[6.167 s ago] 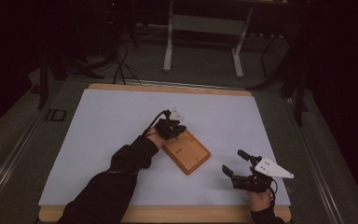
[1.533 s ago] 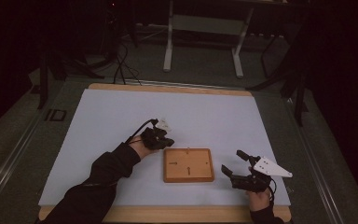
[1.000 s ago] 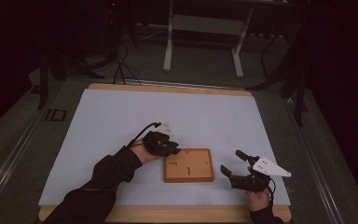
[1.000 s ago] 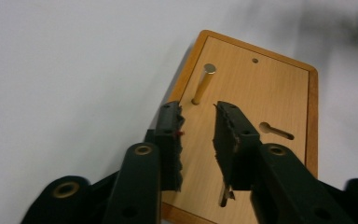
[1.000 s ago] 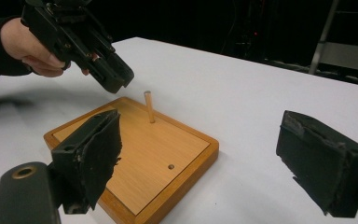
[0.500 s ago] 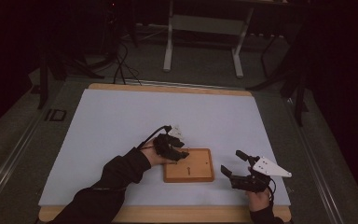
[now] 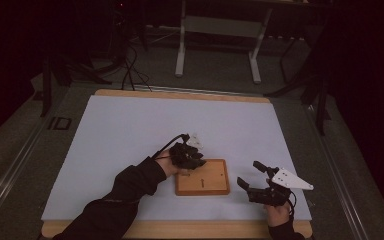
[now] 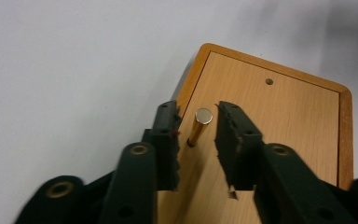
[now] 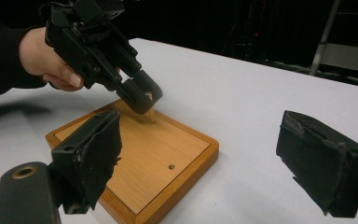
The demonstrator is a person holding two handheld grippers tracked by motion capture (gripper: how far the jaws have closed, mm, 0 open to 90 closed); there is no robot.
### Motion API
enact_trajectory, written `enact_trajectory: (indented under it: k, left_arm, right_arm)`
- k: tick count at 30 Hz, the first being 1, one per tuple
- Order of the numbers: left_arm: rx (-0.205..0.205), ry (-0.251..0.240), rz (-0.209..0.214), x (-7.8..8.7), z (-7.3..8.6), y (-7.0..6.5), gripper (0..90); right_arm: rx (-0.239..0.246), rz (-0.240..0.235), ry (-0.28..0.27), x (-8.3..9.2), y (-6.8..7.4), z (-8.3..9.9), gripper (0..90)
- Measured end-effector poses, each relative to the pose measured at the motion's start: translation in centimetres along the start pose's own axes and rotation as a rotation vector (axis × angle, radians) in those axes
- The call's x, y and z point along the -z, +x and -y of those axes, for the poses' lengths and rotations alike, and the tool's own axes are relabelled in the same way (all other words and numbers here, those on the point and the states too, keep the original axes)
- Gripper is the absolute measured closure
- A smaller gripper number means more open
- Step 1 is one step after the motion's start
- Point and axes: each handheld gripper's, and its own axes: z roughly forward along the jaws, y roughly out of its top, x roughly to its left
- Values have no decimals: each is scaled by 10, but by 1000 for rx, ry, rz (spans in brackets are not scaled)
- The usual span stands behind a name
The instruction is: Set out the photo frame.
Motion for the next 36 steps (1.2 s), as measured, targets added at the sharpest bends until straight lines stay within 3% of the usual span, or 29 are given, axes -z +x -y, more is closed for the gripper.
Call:
enact_trajectory:
  k: [6,17,26,27,28,31,33,36]
  left_arm:
    - [-11,17,13,-3,-1,-1,780]
    - [-28,-2,11,-3,-5,0,824]
    - [-48,42,11,-4,-9,2,838]
    - [-50,46,15,-4,-10,3,838]
    - [-53,49,22,-5,-11,3,841]
    - [-51,59,36,-6,-13,6,842]
    - [-27,66,68,-7,-15,11,843]
    - [-17,75,99,-8,-16,17,843]
  right_arm:
    - [3,-2,4,-1,0,0,134]
    - [4,-9,19,-3,0,1,136]
    - [6,-20,37,-5,1,1,134]
    - [9,-24,44,-6,2,2,130]
    - [22,-59,52,-8,4,1,128]
    - [38,-79,70,-11,8,-1,126]
    - [58,-78,88,-13,12,-1,113]
    - [83,-120,112,-15,18,-2,101]
